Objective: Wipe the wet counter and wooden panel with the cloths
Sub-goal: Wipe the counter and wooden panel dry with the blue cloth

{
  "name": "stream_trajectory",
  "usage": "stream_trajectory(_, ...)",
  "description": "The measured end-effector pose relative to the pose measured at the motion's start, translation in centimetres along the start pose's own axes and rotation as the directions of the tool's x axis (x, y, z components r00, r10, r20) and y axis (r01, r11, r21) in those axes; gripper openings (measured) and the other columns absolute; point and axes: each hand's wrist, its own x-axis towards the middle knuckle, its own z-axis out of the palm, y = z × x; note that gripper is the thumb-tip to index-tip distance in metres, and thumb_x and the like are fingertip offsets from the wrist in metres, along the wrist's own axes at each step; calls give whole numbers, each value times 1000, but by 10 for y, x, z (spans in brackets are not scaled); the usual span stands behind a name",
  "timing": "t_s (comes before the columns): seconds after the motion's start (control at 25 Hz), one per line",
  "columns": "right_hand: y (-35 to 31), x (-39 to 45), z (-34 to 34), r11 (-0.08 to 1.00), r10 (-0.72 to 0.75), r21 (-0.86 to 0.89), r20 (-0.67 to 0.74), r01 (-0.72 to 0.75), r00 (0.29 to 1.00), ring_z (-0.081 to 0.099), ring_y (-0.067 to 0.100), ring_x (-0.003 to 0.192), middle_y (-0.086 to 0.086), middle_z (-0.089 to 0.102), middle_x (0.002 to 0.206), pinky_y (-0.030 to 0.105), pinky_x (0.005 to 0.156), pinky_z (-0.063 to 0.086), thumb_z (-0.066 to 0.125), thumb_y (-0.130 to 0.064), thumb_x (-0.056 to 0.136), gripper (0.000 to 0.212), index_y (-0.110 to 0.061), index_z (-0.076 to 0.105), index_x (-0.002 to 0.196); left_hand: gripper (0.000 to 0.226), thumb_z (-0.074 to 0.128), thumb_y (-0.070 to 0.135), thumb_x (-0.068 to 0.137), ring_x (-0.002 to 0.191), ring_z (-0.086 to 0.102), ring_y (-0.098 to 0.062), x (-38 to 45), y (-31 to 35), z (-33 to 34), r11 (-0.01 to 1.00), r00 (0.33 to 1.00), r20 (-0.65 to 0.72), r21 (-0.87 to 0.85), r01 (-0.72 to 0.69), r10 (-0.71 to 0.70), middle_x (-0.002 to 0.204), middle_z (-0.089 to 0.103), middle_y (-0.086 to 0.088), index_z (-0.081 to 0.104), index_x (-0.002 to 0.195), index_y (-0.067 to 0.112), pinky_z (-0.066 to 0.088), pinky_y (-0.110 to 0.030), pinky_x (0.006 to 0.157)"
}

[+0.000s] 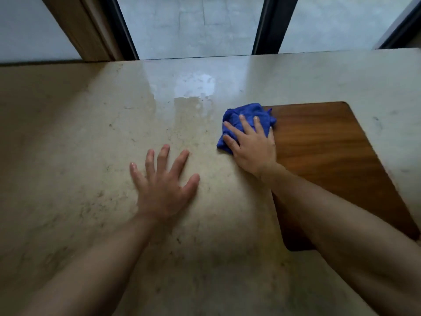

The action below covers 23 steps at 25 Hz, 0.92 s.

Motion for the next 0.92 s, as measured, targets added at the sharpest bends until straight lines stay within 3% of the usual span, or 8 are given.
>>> stream_trajectory(0.08, -6, -89, 11, 1000, 20, 11, -40, -19, 999, 14, 34, 150, -2, 20, 165, 62, 114, 23, 15, -64, 97, 56, -51, 23, 151, 69, 28, 74, 89, 153, 2, -32, 3, -1, 0, 999, 1000, 6, -42, -10, 11, 166, 10, 0, 18, 152, 48, -4, -70, 114)
stream_trajectory(0.2, -12, -240, 29, 994, 87, 63, 45, -90, 995, 2, 28, 153, -8, 7, 166, 57, 118, 17, 3, -68, 93, 61, -54, 14, 151, 67, 42, 69, 90, 153, 5, -32, -8, -10, -9, 991, 995, 73, -124, -54, 64, 166, 13, -2, 27, 151, 44, -2, -70, 115)
stream_trajectory(0.24, -12, -283, 34, 988, 127, 87, 21, -128, 992, 4, 26, 153, -9, 10, 164, 56, 118, 21, 3, -69, 94, 60, -53, 17, 151, 68, 43, 69, 89, 152, 9, -31, -12, -16, -13, 989, 994, 91, -137, -50, 62, 165, 15, -3, 30, 150, 42, 1, -69, 115)
stream_trajectory(0.32, -15, -367, 41, 973, 225, 64, -35, -223, 974, 13, 27, 152, -5, 21, 162, 59, 113, 30, 10, -66, 98, 58, -48, 25, 151, 73, 36, 72, 84, 150, 15, -29, -32, -30, -22, 993, 994, 97, -109, -44, 54, 162, 19, -3, 30, 149, 41, 4, -67, 115)
stream_trajectory(0.44, -41, -453, 56, 917, 396, 64, -6, -395, 918, 18, 31, 150, -2, 25, 161, 64, 104, 39, 16, -63, 100, 57, -42, 31, 151, 78, 23, 74, 80, 150, 9, -25, -56, -55, -32, 997, 993, 105, -65, -53, 59, 161, 13, 0, 23, 150, 40, 1, -63, 118)
stream_trajectory(0.56, -80, -472, 61, 853, 514, 105, 10, -512, 858, 20, 33, 148, 1, 27, 161, 66, 97, 44, 18, -63, 100, 58, -40, 33, 150, 76, 24, 77, 84, 150, 2, -25, -62, -80, -35, 997, 991, 116, -53, -57, 63, 161, 7, 4, 18, 151, 42, 2, -63, 118)
stream_trajectory(0.76, -131, -456, 68, 919, 395, -3, 5, -395, 919, 26, 36, 146, 4, 35, 158, 60, 104, 27, 21, -61, 99, 56, -41, 37, 148, 79, 17, 91, 78, 152, -5, -37, -51, -127, -31, 994, 984, 175, 93, -59, 42, 165, -6, 9, 5, 148, 57, 5, -74, 111)
stream_trajectory(0.92, -139, -424, 68, 949, 315, -3, 8, -315, 949, 23, 36, 147, 1, 31, 161, 67, 100, 29, 22, -63, 97, 56, -46, 32, 149, 83, 7, 92, 76, 152, -7, -39, -57, -138, -17, 994, 994, 91, 89, -62, 54, 168, -5, 5, 1, 151, 57, -3, -76, 110)
